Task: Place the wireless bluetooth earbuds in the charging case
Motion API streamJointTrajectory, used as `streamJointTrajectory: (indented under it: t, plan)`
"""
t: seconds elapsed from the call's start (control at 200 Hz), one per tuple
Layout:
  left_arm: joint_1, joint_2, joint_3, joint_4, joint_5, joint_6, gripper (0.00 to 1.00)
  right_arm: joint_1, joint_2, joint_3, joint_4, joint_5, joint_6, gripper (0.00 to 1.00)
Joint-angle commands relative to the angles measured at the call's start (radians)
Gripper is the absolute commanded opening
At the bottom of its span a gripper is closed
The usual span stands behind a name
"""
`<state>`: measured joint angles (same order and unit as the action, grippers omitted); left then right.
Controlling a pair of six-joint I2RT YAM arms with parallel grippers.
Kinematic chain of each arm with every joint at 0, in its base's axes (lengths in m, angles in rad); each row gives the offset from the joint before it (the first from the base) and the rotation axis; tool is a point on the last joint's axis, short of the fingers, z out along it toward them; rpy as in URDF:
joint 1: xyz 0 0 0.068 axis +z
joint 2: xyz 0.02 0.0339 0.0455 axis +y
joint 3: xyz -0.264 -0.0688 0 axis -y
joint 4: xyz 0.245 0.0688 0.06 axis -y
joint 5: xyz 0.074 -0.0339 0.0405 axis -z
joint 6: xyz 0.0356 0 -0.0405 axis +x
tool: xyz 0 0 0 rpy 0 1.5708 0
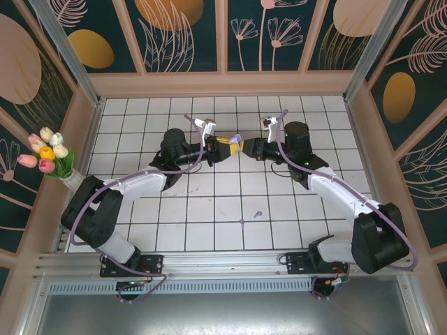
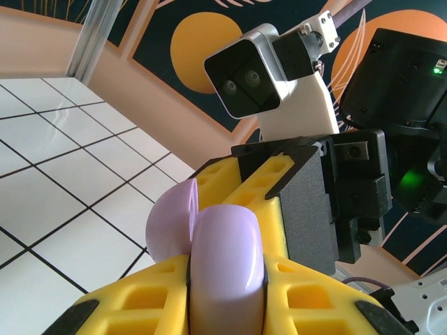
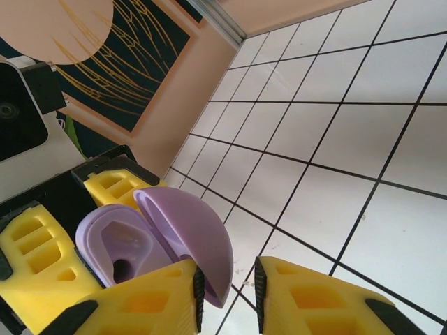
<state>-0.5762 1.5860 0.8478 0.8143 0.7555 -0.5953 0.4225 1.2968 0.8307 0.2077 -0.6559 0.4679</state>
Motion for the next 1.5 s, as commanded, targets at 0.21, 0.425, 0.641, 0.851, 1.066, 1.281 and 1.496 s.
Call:
streamJointTrajectory:
  t: [0.21, 0.425, 0.641, 0.851, 1.066, 1.281, 1.496]
  plan:
    - [-0.005, 0.006, 0.042, 0.013, 0.041, -0.003, 0.00, 0.012, 0.005, 0.049, -0.026, -0.047, -0.060, 0.22]
    - [-0.005, 0.006, 0.045, 0.006, 0.044, -0.003, 0.00, 0.012, 0.009, 0.065, -0.054, -0.050, -0.081, 0.10]
    - [-0.005, 0.011, 0.047, 0.002, 0.041, -0.005, 0.07, 0.012, -0.003, 0.071, -0.065, -0.026, -0.082, 0.04]
    - [-0.005, 0.015, 0.050, -0.003, 0.036, -0.005, 0.15, 0.015, -0.023, 0.072, -0.073, 0.002, -0.080, 0.00]
    - [-0.005, 0.019, 0.051, -0.007, 0.029, -0.005, 0.26, 0.020, -0.033, 0.082, -0.091, 0.024, -0.084, 0.00]
    - [-0.004, 0.019, 0.050, -0.012, 0.014, 0.000, 0.38, 0.032, -0.040, 0.090, -0.118, 0.063, -0.095, 0.00]
    - [-0.004, 0.017, 0.045, -0.014, -0.002, 0.003, 0.50, 0.036, -0.042, 0.088, -0.136, 0.094, -0.103, 0.00]
